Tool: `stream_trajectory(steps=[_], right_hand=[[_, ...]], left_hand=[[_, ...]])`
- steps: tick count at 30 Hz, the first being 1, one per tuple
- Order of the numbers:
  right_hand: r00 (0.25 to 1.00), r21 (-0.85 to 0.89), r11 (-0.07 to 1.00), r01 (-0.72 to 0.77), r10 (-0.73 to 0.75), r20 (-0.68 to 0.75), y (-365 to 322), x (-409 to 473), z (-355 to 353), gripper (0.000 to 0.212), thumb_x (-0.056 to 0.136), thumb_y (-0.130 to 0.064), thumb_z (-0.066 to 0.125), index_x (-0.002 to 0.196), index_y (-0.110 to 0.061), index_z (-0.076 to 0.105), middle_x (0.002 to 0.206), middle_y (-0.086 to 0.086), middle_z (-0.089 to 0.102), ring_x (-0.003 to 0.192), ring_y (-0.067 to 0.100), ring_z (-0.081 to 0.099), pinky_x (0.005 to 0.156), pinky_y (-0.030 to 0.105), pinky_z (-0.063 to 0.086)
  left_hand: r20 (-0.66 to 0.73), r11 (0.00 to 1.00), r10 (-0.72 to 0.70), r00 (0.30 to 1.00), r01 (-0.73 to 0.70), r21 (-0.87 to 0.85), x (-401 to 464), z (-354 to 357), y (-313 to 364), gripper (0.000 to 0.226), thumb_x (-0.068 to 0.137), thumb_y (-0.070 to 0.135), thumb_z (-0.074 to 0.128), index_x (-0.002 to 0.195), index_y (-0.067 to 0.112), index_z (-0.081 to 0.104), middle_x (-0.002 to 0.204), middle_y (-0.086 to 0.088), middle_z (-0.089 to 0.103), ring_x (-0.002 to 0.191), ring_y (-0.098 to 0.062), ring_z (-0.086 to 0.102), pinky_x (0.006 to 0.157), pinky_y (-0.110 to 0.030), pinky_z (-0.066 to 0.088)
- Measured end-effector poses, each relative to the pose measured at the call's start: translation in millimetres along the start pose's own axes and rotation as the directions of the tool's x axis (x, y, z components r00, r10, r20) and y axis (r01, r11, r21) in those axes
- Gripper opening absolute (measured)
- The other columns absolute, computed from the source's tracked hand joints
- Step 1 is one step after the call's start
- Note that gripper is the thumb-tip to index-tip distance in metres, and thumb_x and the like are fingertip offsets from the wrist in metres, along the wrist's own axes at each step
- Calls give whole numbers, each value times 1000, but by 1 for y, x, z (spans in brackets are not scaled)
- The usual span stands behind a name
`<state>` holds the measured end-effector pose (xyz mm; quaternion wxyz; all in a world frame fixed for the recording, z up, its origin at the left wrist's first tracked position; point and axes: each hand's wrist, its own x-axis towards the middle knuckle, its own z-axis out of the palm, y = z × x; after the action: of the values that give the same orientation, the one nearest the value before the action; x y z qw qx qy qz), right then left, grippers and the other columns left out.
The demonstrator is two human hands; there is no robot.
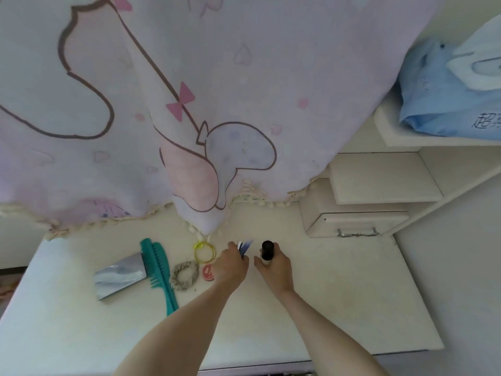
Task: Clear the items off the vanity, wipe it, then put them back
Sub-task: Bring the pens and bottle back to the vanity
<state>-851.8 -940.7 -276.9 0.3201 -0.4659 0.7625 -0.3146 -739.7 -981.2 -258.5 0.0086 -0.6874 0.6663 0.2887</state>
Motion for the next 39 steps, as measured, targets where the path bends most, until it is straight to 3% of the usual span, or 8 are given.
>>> stream_trajectory(steps=[10,17,23,28,31,34,36,39], right_hand=[[964,-93,983,161,-136,230,25,-5,-30,38,72,-21,74,102,-16,52,89,-5,57,87,19,56,75,24,44],[927,-145,948,284,-232,294,35,-5,-37,52,78,-13,68,126,-14,50,122,1,56,114,18,51,90,12,32],[906,-141,933,331,-273,323,17,1,-18,52,79,-15,68,128,-16,51,123,2,59,113,19,53,90,17,37],[881,-168,910,380,-300,365,7,5,-1,54,78,-18,67,128,-18,48,119,1,60,110,20,54,85,23,42],[849,-232,861,453,-337,406,9,4,-10,69,78,-13,63,140,-19,34,130,2,52,118,21,49,90,29,45],[811,-360,753,552,-382,444,22,1,-25,74,79,-11,59,145,-12,27,146,4,37,133,22,36,106,27,33],[814,-483,660,576,-409,412,33,-2,-34,74,74,-18,67,141,-9,36,143,11,43,131,27,42,107,32,34],[847,-617,581,531,-380,372,43,-7,-41,78,53,-33,81,124,-11,58,125,14,60,113,33,59,89,39,51]], left_hand=[[-16,999,-47,999,47,-3,-2,17,4,28,92,26,44,112,7,39,114,-11,55,101,-29,57,65,-32,40],[-74,1000,-25,997,25,1,-8,21,4,28,90,22,49,112,8,40,113,-10,49,103,-25,49,68,-30,42],[-81,989,37,996,-49,-142,-18,18,-8,18,90,9,39,106,4,46,109,-13,55,95,-29,52,71,-35,43],[-89,979,49,995,-66,-194,-23,13,-24,25,96,28,40,112,10,47,104,-9,62,88,-25,56,67,-34,44],[-61,986,83,995,-91,-137,-28,7,-25,35,93,17,40,127,10,43,118,-10,59,105,-26,54,82,-33,42],[-109,990,129,986,-135,-45,-33,2,-24,38,93,16,41,131,10,41,126,-8,54,113,-25,50,89,-32,38],[-190,976,216,958,-210,55,-38,-2,-23,38,90,17,50,126,6,48,123,-8,57,112,-27,53,86,-34,43],[-230,920,356,906,-297,255,-37,-6,-29,49,63,19,81,106,2,65,103,-11,68,94,-31,66,74,-38,55]])
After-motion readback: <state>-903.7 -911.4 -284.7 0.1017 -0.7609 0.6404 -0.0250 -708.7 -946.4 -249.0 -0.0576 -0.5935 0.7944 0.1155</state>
